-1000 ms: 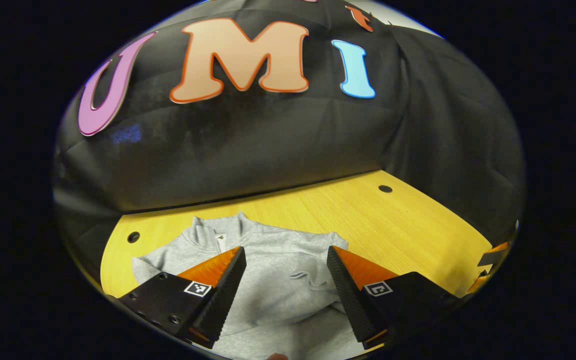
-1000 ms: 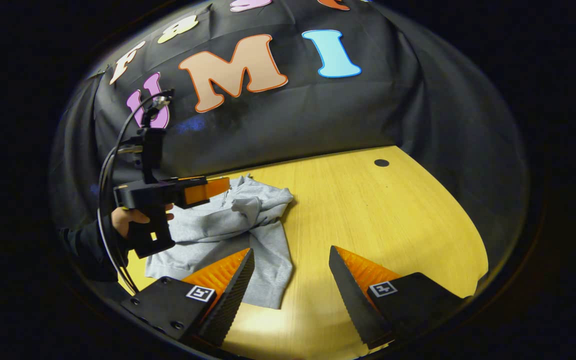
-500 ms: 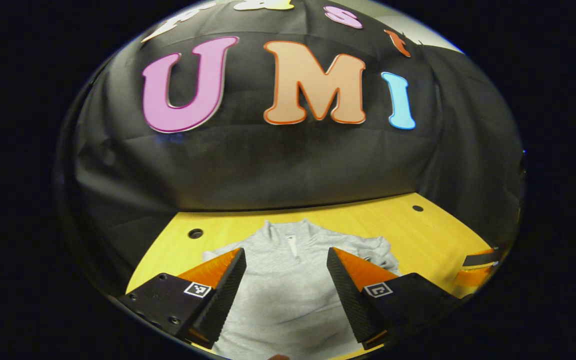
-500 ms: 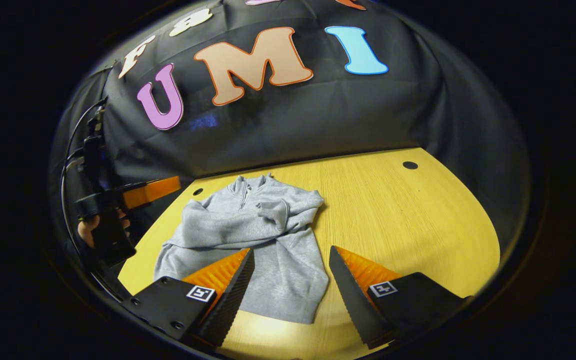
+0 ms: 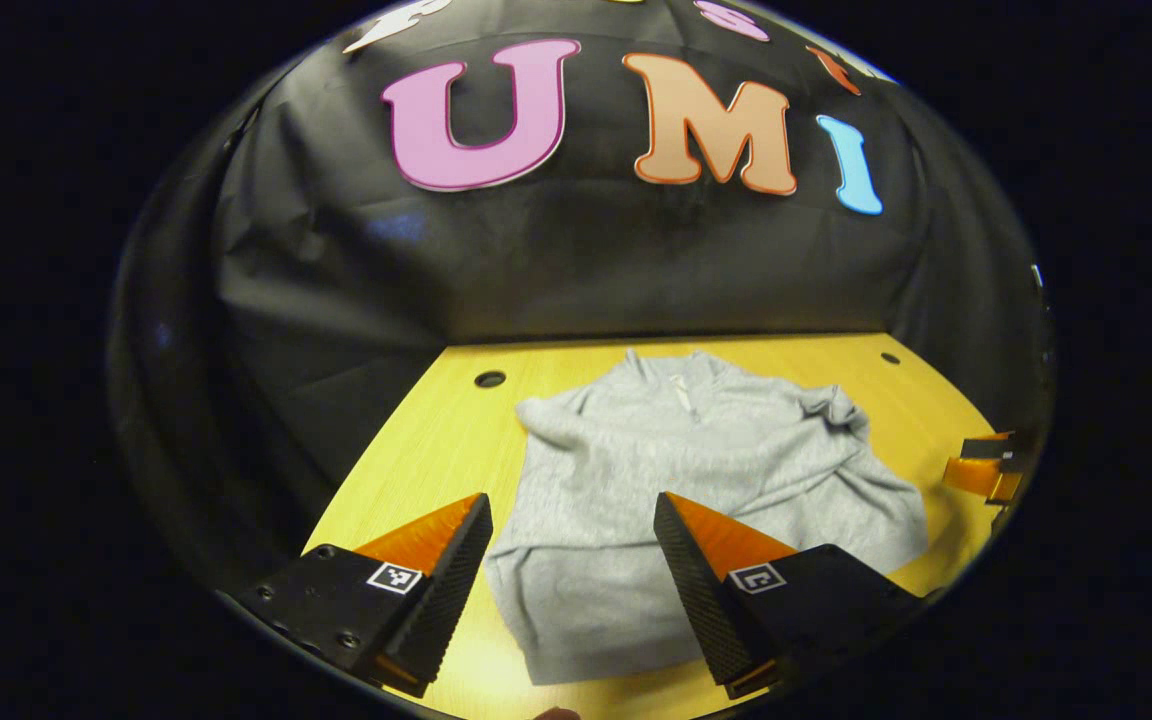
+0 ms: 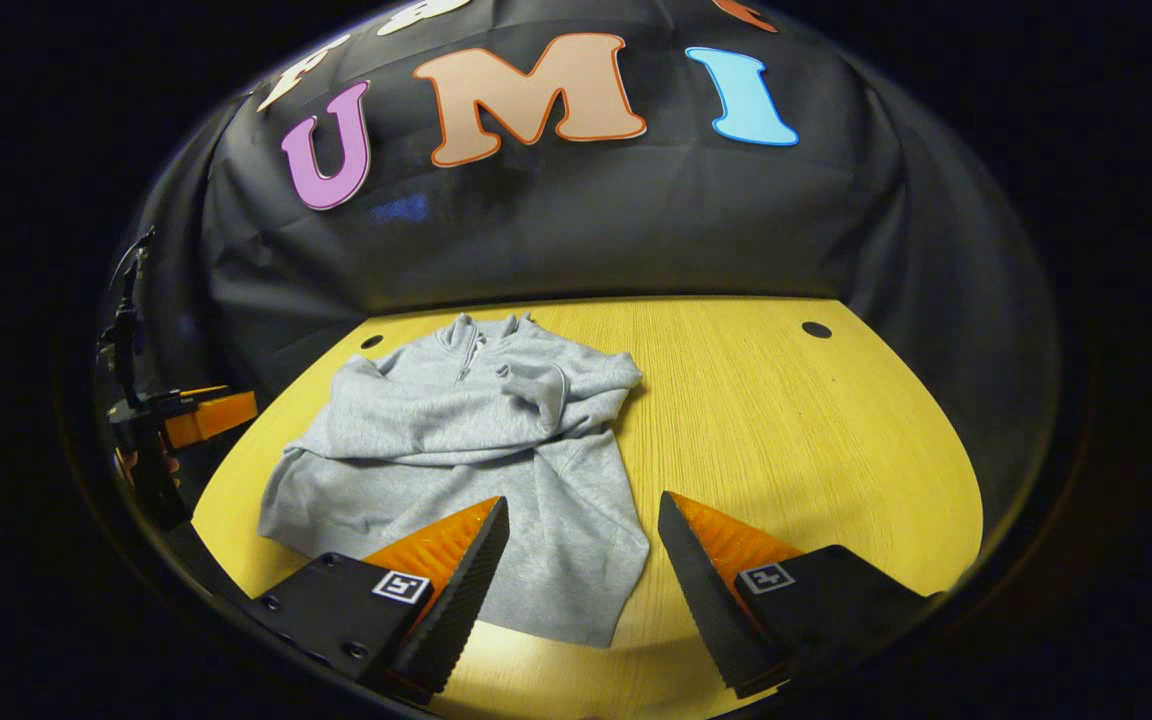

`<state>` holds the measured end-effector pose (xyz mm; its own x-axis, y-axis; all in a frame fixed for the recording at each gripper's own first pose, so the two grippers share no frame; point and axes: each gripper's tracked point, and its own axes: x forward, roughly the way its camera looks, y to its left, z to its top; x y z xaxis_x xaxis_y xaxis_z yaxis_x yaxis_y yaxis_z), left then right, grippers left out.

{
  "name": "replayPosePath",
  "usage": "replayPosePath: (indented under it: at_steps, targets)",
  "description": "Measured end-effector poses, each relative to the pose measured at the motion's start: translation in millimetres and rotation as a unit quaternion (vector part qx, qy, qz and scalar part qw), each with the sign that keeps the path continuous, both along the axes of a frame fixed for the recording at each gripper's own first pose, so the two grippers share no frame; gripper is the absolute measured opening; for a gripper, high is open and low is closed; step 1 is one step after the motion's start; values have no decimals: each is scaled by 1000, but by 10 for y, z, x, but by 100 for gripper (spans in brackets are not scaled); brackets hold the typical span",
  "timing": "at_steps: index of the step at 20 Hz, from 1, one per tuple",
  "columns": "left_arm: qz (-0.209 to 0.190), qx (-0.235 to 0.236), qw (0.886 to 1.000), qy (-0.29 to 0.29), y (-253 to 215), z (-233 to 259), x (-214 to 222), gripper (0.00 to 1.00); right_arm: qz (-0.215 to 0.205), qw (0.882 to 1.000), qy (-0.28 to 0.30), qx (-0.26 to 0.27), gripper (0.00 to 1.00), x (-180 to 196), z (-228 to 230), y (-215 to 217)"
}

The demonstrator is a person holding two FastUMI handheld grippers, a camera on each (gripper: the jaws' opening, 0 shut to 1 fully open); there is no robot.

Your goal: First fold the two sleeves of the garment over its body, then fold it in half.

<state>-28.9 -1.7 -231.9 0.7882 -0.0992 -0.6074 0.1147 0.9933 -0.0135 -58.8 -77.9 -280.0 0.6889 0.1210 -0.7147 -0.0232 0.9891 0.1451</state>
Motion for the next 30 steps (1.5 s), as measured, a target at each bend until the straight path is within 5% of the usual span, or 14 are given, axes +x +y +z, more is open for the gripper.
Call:
replayPosePath:
  at_steps: [11,26,28,30]
  targets:
    - [37,4,993,114,369,-840,-798,96,24,998,60,-24,96,-325,-442,163]
    - [40,-33,988,144,220,-1150,-843,95,15,990,132,-44,92,-577,-875,132]
    - [47,-35,988,140,201,-1154,-832,93,18,991,128,-43,96,-579,-890,159]
    - [47,-35,989,139,145,-1150,-830,81,26,991,127,-40,89,-555,-882,178]
